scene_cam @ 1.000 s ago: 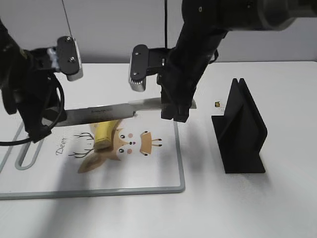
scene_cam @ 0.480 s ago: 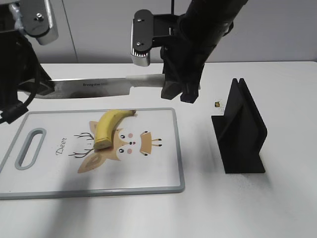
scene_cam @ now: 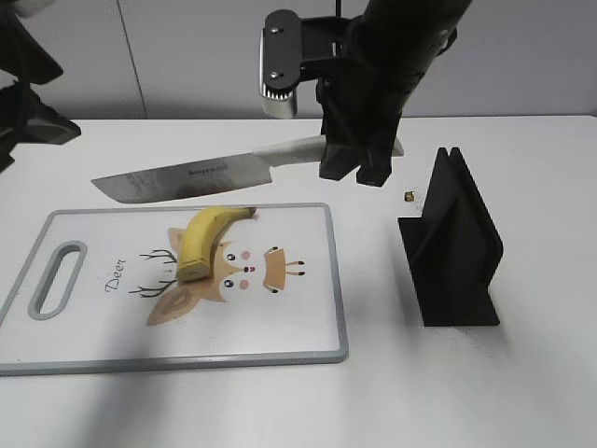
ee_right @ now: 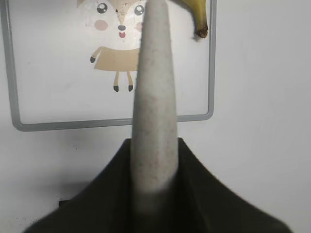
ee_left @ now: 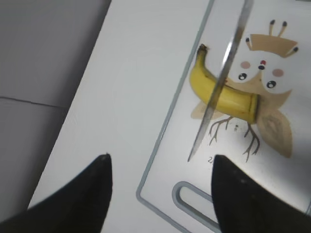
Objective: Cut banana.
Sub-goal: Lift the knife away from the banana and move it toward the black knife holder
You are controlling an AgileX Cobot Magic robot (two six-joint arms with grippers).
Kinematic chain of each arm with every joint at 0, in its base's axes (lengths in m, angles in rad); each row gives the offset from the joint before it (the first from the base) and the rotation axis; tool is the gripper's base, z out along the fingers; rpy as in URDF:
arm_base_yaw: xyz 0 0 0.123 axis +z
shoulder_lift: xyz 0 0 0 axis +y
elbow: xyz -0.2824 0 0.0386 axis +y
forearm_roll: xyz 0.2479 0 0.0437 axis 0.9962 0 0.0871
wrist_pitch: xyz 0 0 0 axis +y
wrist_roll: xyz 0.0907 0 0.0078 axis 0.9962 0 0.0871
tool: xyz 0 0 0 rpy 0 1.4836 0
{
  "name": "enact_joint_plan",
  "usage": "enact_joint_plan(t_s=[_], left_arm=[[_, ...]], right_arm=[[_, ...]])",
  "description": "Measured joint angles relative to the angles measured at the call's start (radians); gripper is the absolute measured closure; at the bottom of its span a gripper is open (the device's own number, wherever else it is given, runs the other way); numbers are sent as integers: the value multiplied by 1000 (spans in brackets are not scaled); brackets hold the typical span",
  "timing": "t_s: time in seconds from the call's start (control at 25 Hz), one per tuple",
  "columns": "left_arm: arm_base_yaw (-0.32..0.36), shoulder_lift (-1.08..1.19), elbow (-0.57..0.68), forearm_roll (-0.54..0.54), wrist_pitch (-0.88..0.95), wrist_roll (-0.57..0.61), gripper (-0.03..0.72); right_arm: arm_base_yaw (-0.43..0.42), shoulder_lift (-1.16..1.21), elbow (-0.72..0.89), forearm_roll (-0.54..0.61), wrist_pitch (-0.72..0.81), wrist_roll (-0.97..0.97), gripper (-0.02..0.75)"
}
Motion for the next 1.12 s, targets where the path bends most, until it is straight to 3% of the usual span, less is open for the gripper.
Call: enact_joint_plan(t_s=[0.12,0.28,0.48,0.68,0.88,1.12], left_arm=[[44,-29,0,32,3,-144,65],[114,-65,-9,74,83,-392,70],[183,-90,-11,83,329,-571,93],[201,-147,6,85,456,-665,114],[203,-296,143,85,454,-736,116],[203,-510,315,81,450,-748,117]], right_arm=[[0,-25,0,4,58,37,578],[0,-58,0,8,135,252,578],[0,-93,-1,9,250,479,578],[0,-142,41,14,260,753,578],[0,-279,192,19,240,923,578],[-9,-473,360,-104,83,1217,578]])
